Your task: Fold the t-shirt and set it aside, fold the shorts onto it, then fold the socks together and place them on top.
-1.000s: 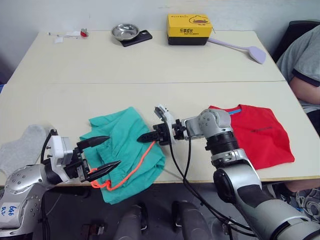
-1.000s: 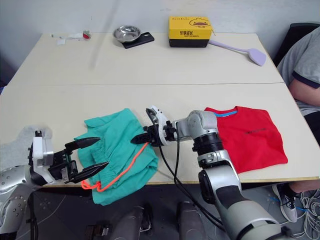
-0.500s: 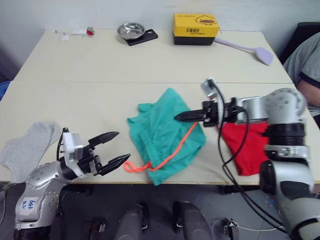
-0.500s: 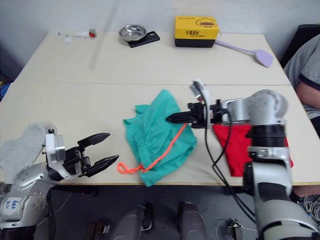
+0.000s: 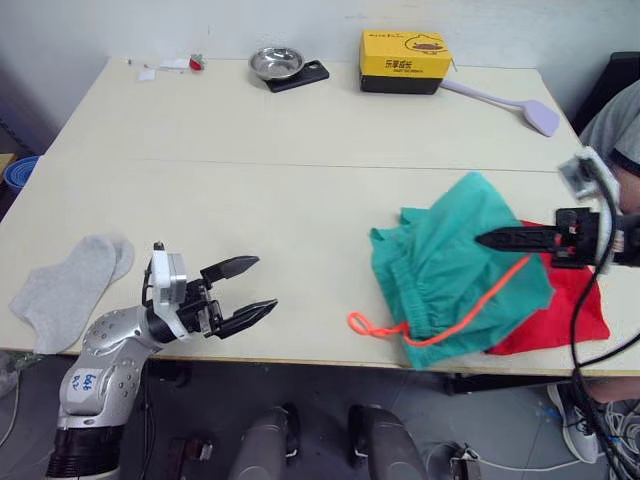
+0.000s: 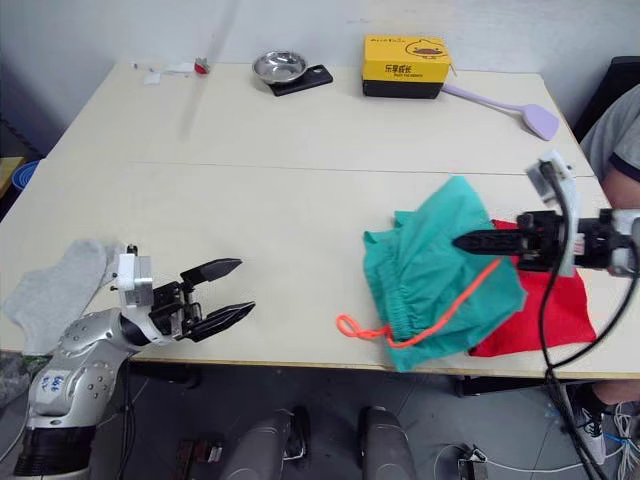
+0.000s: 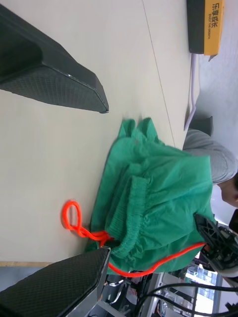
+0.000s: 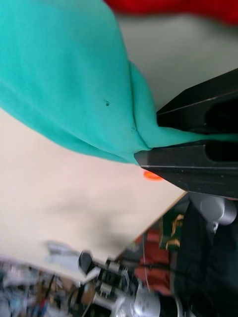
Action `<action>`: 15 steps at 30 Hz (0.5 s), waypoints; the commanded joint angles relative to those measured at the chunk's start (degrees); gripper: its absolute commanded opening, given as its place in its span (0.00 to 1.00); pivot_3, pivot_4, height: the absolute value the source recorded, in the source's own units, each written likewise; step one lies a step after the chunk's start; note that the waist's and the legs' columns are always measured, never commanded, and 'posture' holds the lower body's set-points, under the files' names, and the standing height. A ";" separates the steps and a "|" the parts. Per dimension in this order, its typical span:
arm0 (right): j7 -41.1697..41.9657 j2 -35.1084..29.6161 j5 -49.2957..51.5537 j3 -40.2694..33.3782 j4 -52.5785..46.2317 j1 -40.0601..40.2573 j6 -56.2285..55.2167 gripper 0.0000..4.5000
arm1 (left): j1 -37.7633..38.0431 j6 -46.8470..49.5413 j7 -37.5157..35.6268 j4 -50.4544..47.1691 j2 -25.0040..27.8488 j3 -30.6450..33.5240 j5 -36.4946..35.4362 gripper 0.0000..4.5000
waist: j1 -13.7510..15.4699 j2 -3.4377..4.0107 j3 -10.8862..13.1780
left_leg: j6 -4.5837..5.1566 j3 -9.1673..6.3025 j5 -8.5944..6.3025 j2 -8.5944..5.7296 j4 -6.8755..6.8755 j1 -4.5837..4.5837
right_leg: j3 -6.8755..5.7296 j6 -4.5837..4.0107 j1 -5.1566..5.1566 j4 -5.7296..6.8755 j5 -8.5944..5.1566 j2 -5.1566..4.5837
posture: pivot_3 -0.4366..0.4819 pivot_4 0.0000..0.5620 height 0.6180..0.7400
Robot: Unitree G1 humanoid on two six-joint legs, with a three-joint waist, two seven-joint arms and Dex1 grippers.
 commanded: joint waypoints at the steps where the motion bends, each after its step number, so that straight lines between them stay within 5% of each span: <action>1: 7.05 -7.75 -5.82 -4.11 0.73 2.99 -1.52 0.01 | -2.81 0.52 -1.81 1.43 1.25 -0.55 -0.18 1.00 | 0.13 0.01 0.01 | 0.01 0.00 0.00 0.00 0.01 0.00 | 0.00 0.00 0.01 -0.03 0.00 0.00 | 0.48 0.27 1.00; 8: 21.11 -14.37 -20.49 -1.34 11.57 6.92 -12.68 0.01 | -5.52 1.30 -3.80 3.69 1.84 -1.23 -0.03 1.00 | -0.39 0.05 0.02 | -0.17 0.02 -0.12 0.00 0.01 0.01 | 0.01 0.01 0.03 -0.09 0.00 0.01 | 0.48 0.27 1.00; 15: 23.42 -5.89 -32.65 2.68 21.92 6.00 -23.64 0.01 | -6.33 1.40 -4.10 4.46 2.04 -1.31 0.21 1.00 | -0.35 0.09 0.02 | -0.45 0.03 0.02 0.01 0.09 0.02 | 0.00 0.00 0.03 -0.06 0.00 0.02 | 0.48 0.27 1.00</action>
